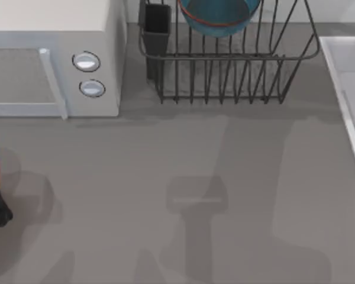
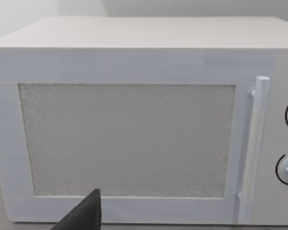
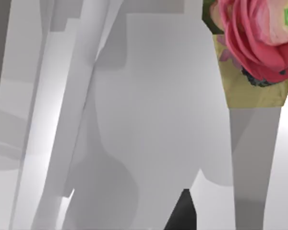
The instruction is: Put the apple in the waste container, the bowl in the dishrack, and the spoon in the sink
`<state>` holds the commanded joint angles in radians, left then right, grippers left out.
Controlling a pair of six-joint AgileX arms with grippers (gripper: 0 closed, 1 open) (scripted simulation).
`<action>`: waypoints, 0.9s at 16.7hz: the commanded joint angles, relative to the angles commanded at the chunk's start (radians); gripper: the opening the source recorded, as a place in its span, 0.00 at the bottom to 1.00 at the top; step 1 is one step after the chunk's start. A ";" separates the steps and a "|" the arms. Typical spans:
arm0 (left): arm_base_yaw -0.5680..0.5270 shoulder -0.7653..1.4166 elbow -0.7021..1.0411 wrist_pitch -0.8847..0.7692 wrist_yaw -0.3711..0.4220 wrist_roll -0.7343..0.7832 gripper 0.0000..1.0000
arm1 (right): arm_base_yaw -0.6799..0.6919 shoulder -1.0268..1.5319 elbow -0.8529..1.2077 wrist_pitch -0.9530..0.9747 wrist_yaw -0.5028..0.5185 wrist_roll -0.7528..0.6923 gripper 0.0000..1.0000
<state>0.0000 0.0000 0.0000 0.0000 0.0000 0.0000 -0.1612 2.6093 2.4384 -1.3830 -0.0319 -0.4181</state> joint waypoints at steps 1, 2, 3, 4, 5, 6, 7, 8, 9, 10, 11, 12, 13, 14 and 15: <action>0.000 0.000 0.000 0.000 0.000 0.000 1.00 | 0.000 0.000 0.000 0.000 0.000 0.000 0.00; 0.000 0.000 0.000 0.000 0.000 0.000 1.00 | 0.000 0.000 0.000 0.000 0.000 0.000 0.00; 0.000 0.000 0.000 0.000 0.000 0.000 1.00 | 0.000 0.000 0.000 0.000 0.000 0.000 0.00; 0.000 0.000 0.000 0.000 0.000 0.000 1.00 | 0.000 0.000 0.000 0.000 0.000 0.000 0.08; 0.000 0.000 0.000 0.000 0.000 0.000 1.00 | 0.000 0.000 0.000 0.000 0.000 0.000 0.15; 0.000 0.000 0.000 0.000 0.000 0.000 1.00 | 0.000 0.000 0.000 0.000 0.000 0.000 0.23; 0.000 0.000 0.000 0.000 0.000 0.000 1.00 | 0.000 0.000 0.000 0.000 0.000 0.000 0.30; 0.000 0.000 0.000 0.000 0.000 0.000 1.00 | 0.000 0.000 0.000 0.000 0.000 0.000 0.38; 0.000 0.000 0.000 0.000 0.000 0.000 1.00 | 0.000 0.000 0.000 0.000 0.000 0.000 0.45; 0.000 0.000 0.000 0.000 0.000 0.000 1.00 | 0.000 0.000 0.000 0.000 0.000 0.000 0.53; 0.000 0.000 0.000 0.000 0.000 0.000 1.00 | 0.000 0.000 0.000 0.000 0.000 0.000 0.60; 0.000 0.000 0.000 0.000 0.000 0.000 1.00 | 0.000 0.000 0.000 0.000 0.000 0.000 0.68; 0.000 0.000 0.000 0.000 0.000 0.000 1.00 | 0.000 0.000 0.000 0.000 0.000 0.000 0.75; 0.000 0.000 0.000 0.000 0.000 0.000 1.00 | 0.000 0.000 0.000 0.000 0.000 0.000 0.83; 0.000 0.000 0.000 0.000 0.000 0.000 1.00 | 0.000 0.000 0.000 0.000 0.000 0.000 0.90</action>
<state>0.0000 0.0000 0.0000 0.0000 0.0000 0.0000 -0.1612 2.6093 2.4384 -1.3830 -0.0319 -0.4181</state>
